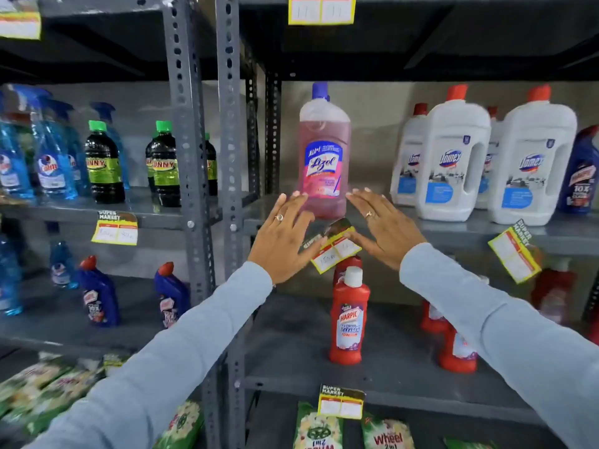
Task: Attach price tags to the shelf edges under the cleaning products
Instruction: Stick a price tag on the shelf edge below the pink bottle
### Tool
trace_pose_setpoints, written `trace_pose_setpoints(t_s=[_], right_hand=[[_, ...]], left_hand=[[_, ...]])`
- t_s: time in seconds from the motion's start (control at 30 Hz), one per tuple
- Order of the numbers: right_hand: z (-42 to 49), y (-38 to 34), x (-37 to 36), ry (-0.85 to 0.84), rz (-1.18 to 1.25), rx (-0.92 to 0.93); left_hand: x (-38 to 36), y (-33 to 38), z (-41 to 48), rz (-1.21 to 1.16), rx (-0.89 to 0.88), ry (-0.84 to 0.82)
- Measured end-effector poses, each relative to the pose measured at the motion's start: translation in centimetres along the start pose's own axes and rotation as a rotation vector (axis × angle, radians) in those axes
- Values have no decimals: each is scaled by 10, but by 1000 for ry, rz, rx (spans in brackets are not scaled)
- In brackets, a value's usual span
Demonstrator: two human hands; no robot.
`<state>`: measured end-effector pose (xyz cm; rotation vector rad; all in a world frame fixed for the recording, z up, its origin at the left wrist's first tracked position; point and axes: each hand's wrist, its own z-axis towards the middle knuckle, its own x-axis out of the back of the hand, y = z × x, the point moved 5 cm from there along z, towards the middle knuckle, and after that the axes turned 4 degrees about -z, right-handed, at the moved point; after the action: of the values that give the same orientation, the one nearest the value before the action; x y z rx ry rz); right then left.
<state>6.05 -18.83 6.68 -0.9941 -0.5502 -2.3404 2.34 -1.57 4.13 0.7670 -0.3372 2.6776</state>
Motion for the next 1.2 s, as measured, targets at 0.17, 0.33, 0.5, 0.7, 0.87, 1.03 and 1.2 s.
trace_pose_setpoints(t_s=[0.17,0.33,0.5,0.7,0.87,1.03,1.2], right_hand=[[9,6,-26,-190,92,-280],[20,5,-24,-157,75,-326],[20,4,-22,-117,130,-349],[24,-5,-24,-182,71,-351],[34,-18,-24,-265,-53,-293],[26,-22,-19,-304,7,-275],[8,-22,-25,-375,-34,-164]], left_hand=[[-28,-24,-12,-225,273,-106],[-40,-24,-6,-247,349,-80],[-41,-26,-4,-296,376,-39],[-47,-27,-4,-274,388,-16],[-44,-29,-4,-272,353,-52],[-35,-33,-4,-321,325,-115],[-31,-40,-11,-304,209,-179]])
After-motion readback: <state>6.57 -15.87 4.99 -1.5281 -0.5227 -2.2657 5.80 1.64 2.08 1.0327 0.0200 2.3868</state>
